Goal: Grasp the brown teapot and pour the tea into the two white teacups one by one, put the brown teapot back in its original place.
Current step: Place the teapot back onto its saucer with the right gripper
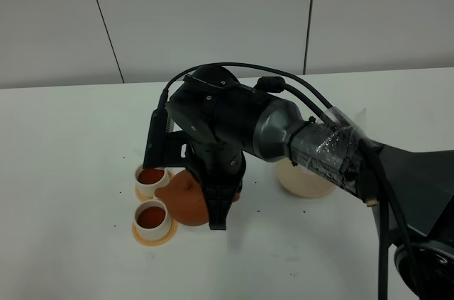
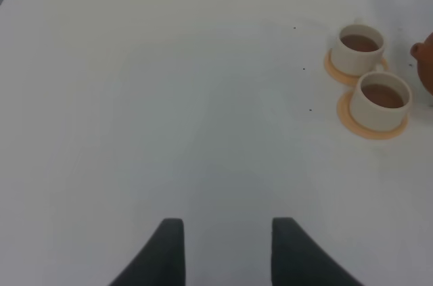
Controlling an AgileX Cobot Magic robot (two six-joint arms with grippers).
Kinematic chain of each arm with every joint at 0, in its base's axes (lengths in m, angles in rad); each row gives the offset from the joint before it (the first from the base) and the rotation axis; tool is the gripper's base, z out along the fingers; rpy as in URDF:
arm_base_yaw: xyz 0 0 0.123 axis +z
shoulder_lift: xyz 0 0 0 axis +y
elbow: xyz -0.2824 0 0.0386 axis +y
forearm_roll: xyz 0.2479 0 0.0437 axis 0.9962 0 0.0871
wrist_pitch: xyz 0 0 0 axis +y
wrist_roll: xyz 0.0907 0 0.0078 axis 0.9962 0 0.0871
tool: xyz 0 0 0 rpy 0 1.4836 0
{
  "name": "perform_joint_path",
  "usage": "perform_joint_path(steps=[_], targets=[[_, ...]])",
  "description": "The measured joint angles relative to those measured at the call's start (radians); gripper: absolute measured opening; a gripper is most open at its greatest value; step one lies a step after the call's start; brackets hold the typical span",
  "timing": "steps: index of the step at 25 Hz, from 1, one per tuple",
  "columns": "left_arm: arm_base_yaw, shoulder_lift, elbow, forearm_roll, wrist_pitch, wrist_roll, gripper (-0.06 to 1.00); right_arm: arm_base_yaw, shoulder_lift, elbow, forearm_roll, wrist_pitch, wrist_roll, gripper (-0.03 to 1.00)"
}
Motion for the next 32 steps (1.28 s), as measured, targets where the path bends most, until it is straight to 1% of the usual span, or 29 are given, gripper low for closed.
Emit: perform_joint_path(steps=[11,23,27,32], targets=[[0.000,0.000,0.000,0.000,0.000,0.000,0.37,-0.037,0.024,0.000,0.037,-0.002,0.001,0.09],[0.000,0.000,0.000,0.000,0.000,0.000,0.37,-0.038,0.022,0.000,0.049,-0.012,0.002,0.09],[0.000,0.000,0.000,0.000,0.000,0.000,0.37,-0.063,0.003,0.000,0.083,-0.012,0.062,0.09],[0.000,0.000,0.000,0.000,0.000,0.000,0.37,-0.155,-0.027,0.000,0.150,-0.005,0.184,0.09]])
